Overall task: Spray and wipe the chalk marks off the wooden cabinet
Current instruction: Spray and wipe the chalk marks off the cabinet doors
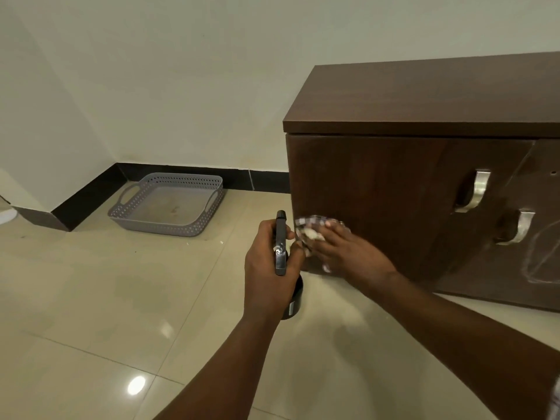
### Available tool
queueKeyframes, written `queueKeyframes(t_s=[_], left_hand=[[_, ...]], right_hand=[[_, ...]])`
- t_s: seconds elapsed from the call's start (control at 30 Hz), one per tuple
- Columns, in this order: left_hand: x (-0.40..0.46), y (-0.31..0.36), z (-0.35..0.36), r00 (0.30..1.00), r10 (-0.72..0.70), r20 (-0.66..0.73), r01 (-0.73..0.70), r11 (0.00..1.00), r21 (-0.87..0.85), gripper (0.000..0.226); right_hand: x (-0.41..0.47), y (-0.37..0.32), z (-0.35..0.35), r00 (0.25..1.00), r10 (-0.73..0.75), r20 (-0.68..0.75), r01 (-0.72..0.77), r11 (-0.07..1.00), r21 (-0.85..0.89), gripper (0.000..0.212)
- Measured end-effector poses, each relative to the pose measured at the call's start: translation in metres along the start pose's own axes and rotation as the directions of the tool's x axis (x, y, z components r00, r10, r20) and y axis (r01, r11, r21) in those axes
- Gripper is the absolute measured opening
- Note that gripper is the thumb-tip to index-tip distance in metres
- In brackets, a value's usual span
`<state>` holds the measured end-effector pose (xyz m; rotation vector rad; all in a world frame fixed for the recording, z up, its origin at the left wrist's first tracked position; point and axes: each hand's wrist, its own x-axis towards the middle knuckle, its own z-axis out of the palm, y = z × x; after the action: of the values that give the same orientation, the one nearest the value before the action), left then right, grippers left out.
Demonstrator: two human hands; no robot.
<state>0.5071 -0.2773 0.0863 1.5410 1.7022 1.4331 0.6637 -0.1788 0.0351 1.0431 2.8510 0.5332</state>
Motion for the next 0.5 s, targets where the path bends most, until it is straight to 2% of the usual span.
queueKeyframes(t_s=[0.13,0.27,0.4,0.5], left_hand=[[0.0,-0.007,-0.003,1.0,-0.027,-0.005,0.027,1.0,0.006,0.021],[-0.004,-0.015,-0.003,0.999,-0.048,-0.002,0.048,0.999,0.024,0.022],[-0.006,-0.019,-0.003,0.999,-0.049,-0.006,0.049,0.998,0.027,0.023],[-0.006,-0.016,-0.003,1.0,-0.023,-0.017,0.024,0.999,0.027,0.022]], right_hand=[[-0.004,-0.015,0.035,0.985,-0.016,0.17,0.002,0.996,0.085,0.062],[-0.002,-0.024,0.035,0.963,-0.081,0.256,0.078,0.997,0.024,0.058],[0.002,-0.016,0.046,0.968,-0.169,0.183,0.185,0.98,-0.073,0.055],[0.0,-0.004,0.039,0.955,-0.199,0.22,0.233,0.962,-0.145,0.064]])
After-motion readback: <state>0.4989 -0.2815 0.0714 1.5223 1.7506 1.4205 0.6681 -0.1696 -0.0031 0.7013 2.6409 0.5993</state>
